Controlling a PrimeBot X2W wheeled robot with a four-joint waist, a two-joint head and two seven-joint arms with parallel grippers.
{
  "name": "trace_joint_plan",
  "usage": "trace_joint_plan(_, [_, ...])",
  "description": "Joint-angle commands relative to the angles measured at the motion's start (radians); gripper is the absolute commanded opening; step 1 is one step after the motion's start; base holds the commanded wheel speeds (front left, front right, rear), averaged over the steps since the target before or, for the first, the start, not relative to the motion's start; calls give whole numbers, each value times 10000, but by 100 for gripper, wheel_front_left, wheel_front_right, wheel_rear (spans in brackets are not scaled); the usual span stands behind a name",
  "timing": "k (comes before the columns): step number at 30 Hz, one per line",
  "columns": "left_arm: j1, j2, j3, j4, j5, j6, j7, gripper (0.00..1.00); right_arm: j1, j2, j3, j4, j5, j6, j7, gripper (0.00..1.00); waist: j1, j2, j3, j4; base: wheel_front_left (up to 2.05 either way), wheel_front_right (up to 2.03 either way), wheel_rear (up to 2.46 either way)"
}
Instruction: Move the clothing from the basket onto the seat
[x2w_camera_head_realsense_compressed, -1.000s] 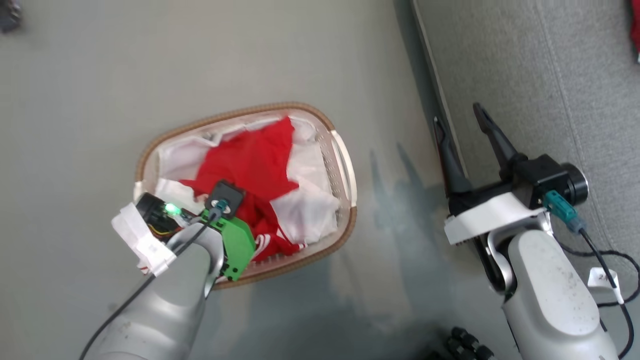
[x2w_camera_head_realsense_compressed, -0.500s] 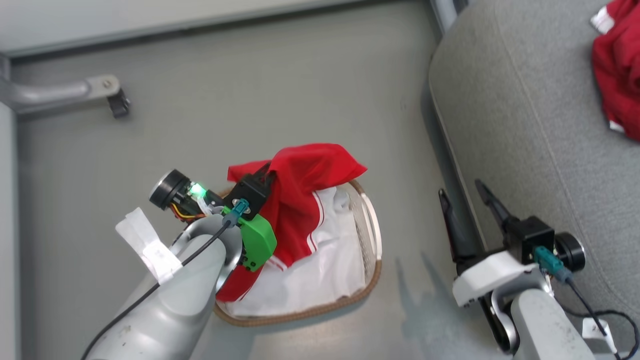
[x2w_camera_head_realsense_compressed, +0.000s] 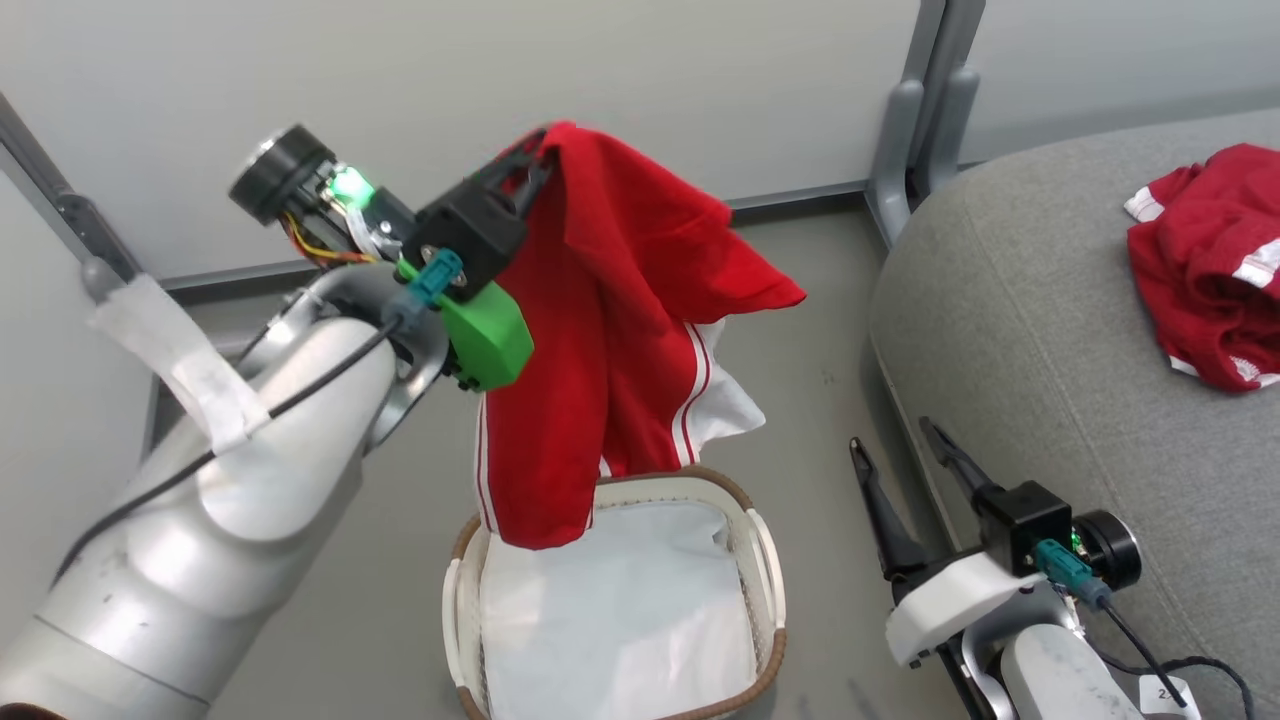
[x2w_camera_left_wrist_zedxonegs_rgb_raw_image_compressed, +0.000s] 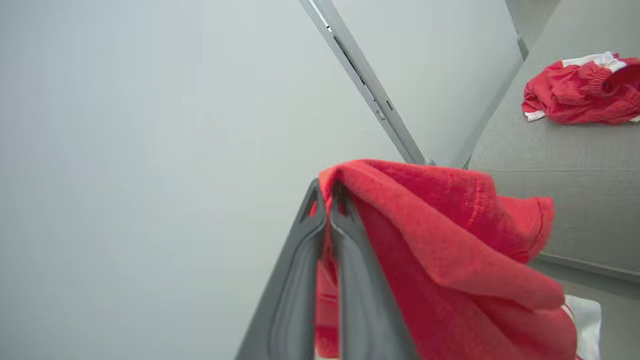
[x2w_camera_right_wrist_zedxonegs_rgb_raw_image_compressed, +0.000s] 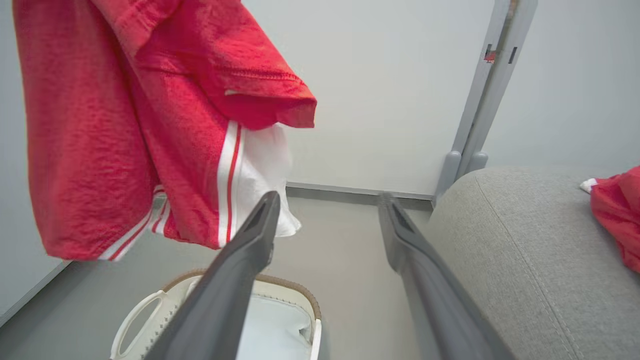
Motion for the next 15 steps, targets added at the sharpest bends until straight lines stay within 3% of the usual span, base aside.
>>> trace_joint_plan(1, [-237, 86, 83, -203, -141, 16, 107, 0, -148, -40, 106, -3, 1, -12, -49, 100, 0, 0, -349, -32, 0, 0, 0])
trace_joint_plan(15, [-915, 330, 607, -1763, -589, 271, 595, 0, -1293, -41, 2044, 538, -40, -12, -49, 100, 0, 0, -426, -51, 0, 0, 0])
